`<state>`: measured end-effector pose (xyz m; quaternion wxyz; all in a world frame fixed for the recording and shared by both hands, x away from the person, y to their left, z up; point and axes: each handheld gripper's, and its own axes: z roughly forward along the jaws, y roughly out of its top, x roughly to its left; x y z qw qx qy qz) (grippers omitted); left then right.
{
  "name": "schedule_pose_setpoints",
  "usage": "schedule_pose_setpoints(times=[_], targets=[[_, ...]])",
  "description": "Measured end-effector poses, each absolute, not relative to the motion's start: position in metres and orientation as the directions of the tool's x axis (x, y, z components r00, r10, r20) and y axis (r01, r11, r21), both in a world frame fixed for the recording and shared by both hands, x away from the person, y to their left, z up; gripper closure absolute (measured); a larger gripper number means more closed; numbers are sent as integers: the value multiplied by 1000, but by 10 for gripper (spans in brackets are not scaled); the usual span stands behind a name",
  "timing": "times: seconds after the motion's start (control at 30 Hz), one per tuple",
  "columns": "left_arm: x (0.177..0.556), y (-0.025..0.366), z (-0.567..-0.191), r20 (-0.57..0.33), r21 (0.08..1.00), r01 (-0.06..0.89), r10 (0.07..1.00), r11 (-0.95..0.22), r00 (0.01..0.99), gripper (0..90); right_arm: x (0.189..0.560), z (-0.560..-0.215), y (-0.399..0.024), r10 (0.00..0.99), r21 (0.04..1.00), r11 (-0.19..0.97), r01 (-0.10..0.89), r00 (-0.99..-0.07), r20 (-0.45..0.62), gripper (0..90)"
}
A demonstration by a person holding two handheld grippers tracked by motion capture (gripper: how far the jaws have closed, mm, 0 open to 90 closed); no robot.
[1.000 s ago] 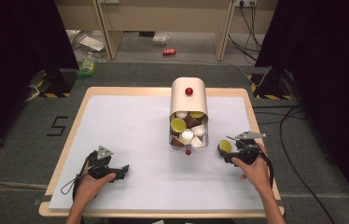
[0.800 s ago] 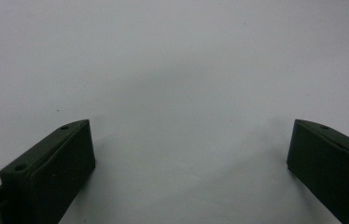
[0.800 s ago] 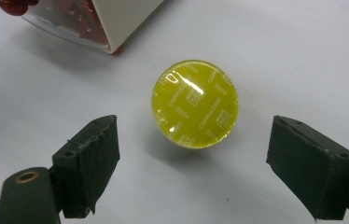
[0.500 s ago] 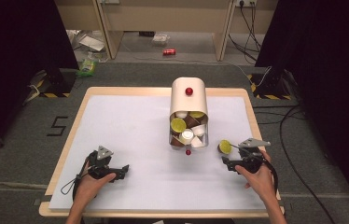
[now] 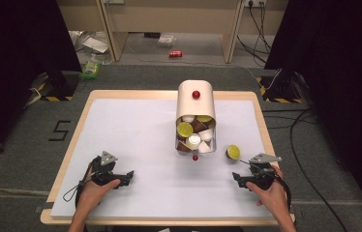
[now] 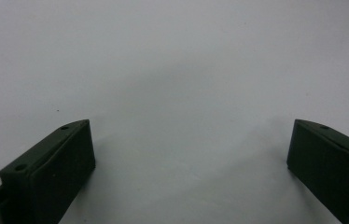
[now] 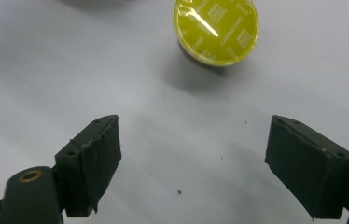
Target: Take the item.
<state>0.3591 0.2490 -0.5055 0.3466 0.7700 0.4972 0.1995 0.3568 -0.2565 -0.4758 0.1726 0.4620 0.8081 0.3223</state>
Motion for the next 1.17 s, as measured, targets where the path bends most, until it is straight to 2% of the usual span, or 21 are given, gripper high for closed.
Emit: schedule_pose_setpoints(times=[0.4, 0.83, 1.17], targets=[[359, 249, -506, -36, 732, 627, 904, -266, 426, 4, 342, -487, -264, 853, 661, 389, 642, -521, 5, 188], [359, 249, -506, -34, 732, 626, 904, -267, 426, 3, 332, -495, -270, 844, 717, 376, 587, -536, -3, 178], [359, 249, -506, -35, 732, 627, 904, -267, 426, 3, 332, -495, -270, 844, 719, 374, 586, -537, -1, 176]])
